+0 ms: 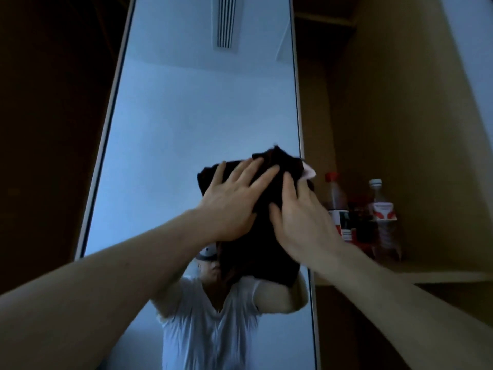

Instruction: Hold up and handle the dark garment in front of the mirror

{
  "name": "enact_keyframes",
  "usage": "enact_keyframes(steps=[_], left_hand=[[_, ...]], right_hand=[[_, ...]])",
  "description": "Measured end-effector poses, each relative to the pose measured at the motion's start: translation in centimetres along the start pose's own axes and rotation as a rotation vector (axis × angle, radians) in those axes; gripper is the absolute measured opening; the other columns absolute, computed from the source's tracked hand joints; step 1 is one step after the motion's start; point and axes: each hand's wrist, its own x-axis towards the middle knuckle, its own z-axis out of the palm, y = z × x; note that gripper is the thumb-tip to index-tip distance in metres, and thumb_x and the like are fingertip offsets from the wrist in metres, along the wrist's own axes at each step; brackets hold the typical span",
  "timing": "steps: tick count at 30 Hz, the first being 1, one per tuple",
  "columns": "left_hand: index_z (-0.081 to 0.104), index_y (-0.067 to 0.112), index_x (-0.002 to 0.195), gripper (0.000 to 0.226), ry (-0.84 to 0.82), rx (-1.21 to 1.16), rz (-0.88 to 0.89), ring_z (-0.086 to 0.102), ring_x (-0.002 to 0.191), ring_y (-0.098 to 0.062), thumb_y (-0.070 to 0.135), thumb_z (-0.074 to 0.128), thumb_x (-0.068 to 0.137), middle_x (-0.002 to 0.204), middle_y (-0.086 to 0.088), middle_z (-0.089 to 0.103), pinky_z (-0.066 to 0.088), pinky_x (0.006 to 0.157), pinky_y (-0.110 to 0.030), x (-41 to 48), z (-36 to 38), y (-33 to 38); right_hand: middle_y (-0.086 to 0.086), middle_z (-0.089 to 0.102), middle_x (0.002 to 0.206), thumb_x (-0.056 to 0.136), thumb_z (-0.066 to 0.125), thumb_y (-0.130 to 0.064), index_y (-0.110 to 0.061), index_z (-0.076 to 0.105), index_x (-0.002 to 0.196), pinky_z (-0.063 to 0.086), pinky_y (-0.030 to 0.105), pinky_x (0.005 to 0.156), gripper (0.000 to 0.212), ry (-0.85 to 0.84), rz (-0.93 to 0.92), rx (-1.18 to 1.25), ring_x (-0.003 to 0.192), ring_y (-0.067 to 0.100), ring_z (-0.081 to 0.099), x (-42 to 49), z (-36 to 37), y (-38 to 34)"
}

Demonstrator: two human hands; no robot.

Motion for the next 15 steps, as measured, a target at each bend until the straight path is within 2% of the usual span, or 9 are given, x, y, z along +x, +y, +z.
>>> enact_keyframes(steps=[3, 7, 10, 12, 15], left_hand=[[-0.003, 0.033, 0.151, 0.079, 0.053, -0.058, -0.102, 0.002, 0.146, -0.021, 0.03, 0.046, 0.089, 0.16, -0.003, 0.002, 0.004, 0.116, -0.053, 5.5, -2.0, -1.6], [-0.004, 0.033, 0.151, 0.081, 0.045, -0.15, -0.21, -0.001, 0.147, -0.022, 0.03, 0.049, 0.09, 0.16, -0.005, 0.001, 0.0, 0.116, -0.053, 10.1, -3.7, -2.7], [-0.004, 0.033, 0.151, 0.08, 0.085, -0.133, -0.215, 0.0, 0.147, -0.022, 0.03, 0.048, 0.09, 0.16, -0.005, 0.002, 0.001, 0.117, -0.052, 8.0, -2.7, -1.6], [-0.003, 0.032, 0.151, 0.081, 0.091, -0.079, -0.188, 0.004, 0.146, -0.022, 0.032, 0.048, 0.089, 0.159, -0.004, 0.005, 0.006, 0.117, -0.051, 4.0, -1.0, -0.9], [0.018, 0.026, 0.151, 0.082, 0.191, 0.006, -0.09, 0.031, 0.14, -0.028, 0.035, 0.051, 0.077, 0.153, -0.01, 0.03, 0.025, 0.109, -0.055, -3.3, 1.5, -0.5]], right_hand=[[0.023, 0.019, 0.149, 0.1, 0.034, -0.028, -0.009, 0.009, 0.149, 0.038, 0.044, 0.092, 0.058, 0.004, 0.045, -0.017, 0.125, 0.04, 0.037, 6.8, -1.7, 0.4], [0.015, 0.011, 0.151, 0.094, 0.047, -0.019, -0.014, 0.019, 0.146, 0.034, 0.046, 0.101, 0.059, -0.056, 0.182, -0.023, 0.129, 0.038, 0.03, 13.0, -4.5, -0.8], [0.014, 0.018, 0.144, 0.096, 0.044, -0.019, -0.015, 0.029, 0.142, 0.036, 0.043, 0.097, 0.049, 0.047, 0.139, -0.114, 0.123, 0.035, 0.033, 10.6, -4.2, -1.0], [0.014, 0.022, 0.144, 0.097, 0.041, -0.018, -0.015, 0.034, 0.141, 0.039, 0.04, 0.097, 0.044, 0.13, 0.048, -0.036, 0.122, 0.034, 0.036, 6.3, -2.1, -0.8], [0.017, 0.034, 0.14, 0.096, 0.046, -0.018, -0.012, 0.035, 0.144, 0.047, 0.039, 0.092, 0.05, 0.127, -0.09, 0.045, 0.119, 0.033, 0.046, -0.3, 0.9, -1.9]])
